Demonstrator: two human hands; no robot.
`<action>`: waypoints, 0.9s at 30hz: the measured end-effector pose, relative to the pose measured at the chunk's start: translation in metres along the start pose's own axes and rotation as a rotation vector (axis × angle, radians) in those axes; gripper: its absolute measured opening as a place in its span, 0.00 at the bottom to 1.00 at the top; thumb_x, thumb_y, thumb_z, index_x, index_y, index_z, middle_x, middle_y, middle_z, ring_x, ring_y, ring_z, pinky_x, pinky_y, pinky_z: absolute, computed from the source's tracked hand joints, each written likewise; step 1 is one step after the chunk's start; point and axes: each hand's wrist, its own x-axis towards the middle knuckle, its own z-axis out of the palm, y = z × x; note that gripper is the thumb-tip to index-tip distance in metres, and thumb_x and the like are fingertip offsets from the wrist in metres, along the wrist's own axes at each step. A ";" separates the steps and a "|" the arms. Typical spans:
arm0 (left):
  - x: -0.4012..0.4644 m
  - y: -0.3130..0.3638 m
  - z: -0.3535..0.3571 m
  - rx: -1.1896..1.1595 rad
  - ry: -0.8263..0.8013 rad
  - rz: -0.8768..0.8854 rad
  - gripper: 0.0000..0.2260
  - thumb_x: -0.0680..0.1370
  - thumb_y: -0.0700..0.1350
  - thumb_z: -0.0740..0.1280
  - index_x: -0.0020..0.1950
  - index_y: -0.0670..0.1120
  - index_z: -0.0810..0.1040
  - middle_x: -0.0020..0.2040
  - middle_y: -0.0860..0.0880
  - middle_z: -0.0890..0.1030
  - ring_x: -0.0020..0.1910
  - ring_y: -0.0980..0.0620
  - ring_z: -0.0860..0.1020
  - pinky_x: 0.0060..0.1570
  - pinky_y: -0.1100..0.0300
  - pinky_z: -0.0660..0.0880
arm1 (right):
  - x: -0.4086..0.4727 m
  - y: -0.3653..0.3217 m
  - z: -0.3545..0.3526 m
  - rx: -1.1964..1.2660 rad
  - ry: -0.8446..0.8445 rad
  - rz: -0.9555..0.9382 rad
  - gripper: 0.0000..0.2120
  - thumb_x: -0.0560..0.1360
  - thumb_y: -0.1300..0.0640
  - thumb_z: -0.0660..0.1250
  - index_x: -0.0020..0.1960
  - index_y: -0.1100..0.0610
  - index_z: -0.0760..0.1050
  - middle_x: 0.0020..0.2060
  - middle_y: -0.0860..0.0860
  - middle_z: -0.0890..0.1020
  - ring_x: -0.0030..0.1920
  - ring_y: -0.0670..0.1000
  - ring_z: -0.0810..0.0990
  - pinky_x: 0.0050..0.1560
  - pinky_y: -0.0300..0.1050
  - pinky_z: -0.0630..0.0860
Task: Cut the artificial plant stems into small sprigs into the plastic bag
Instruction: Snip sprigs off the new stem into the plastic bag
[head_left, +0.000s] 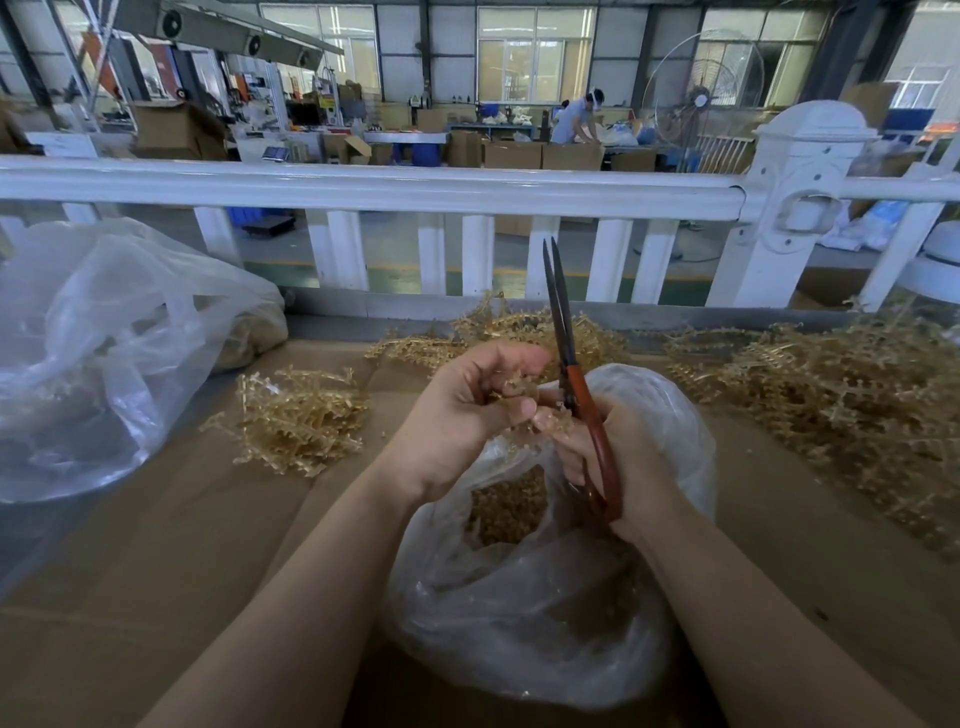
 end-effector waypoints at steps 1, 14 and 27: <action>0.000 -0.001 0.000 -0.015 -0.013 -0.005 0.17 0.75 0.24 0.63 0.58 0.42 0.76 0.43 0.49 0.85 0.47 0.52 0.83 0.43 0.61 0.79 | -0.003 -0.001 -0.001 0.039 -0.022 -0.005 0.08 0.77 0.66 0.69 0.55 0.59 0.80 0.24 0.46 0.76 0.20 0.43 0.68 0.19 0.34 0.65; 0.000 0.000 -0.004 0.125 0.141 -0.487 0.34 0.64 0.68 0.75 0.53 0.41 0.74 0.41 0.46 0.80 0.34 0.54 0.75 0.33 0.65 0.72 | -0.002 -0.002 -0.006 0.092 0.193 -0.209 0.13 0.76 0.66 0.70 0.59 0.56 0.80 0.53 0.59 0.83 0.43 0.55 0.84 0.44 0.52 0.82; 0.002 0.005 0.001 0.078 0.244 -0.353 0.12 0.74 0.31 0.69 0.41 0.46 0.72 0.37 0.45 0.83 0.34 0.51 0.81 0.34 0.62 0.74 | 0.002 0.011 -0.004 -0.234 0.206 -0.379 0.08 0.74 0.60 0.76 0.45 0.48 0.80 0.38 0.41 0.85 0.40 0.39 0.84 0.40 0.30 0.77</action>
